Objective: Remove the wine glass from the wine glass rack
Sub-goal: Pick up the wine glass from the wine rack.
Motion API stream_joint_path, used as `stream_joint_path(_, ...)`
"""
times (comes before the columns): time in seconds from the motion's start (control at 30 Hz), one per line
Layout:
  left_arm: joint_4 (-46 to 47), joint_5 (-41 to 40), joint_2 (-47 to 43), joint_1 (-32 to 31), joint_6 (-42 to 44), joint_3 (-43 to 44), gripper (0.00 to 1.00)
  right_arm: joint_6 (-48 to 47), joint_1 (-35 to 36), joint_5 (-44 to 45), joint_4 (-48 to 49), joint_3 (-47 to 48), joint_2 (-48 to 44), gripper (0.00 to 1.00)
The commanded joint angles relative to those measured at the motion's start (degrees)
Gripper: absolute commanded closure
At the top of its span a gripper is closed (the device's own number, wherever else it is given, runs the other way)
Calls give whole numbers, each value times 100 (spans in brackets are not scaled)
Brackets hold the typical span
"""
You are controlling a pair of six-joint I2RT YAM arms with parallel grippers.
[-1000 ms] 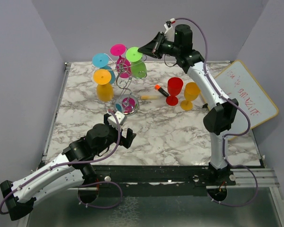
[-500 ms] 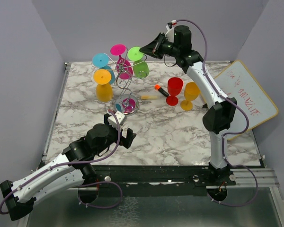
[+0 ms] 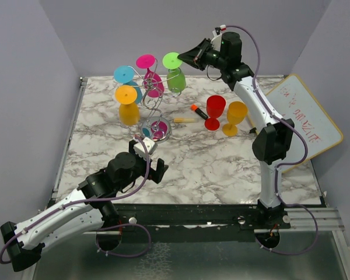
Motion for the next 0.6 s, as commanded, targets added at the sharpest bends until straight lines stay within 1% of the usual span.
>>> stream_joint_path(0.0, 15, 170, 8, 25, -37, 214, 1, 324, -124, -136, 562, -217, -242, 99)
stream_joint_path(0.03, -26, 176, 8, 25, -21, 244, 1, 412, -157, -204, 694, -230, -246, 99)
stream_joint_path(0.17, -68, 90, -75, 25, -3, 253, 1, 451, -226, -258, 641, -190, -299, 99)
stream_joint_path(0.3, -114, -8, -168, 25, 46, 297, 1, 384, -304, -213, 749, -519, -560, 99)
stream_joint_path(0.4, -156, -143, -284, 25, 63, 308, 1, 210, -405, -347, 789, -594, -692, 99)
stream_joint_path(0.47, -156, -162, -356, 25, 56, 297, 1, 62, -460, -276, 680, -670, -828, 99)
stream_joint_path(0.57, -148, -125, -399, 25, 29, 297, 1, -142, -524, -95, 671, -1057, -1178, 99)
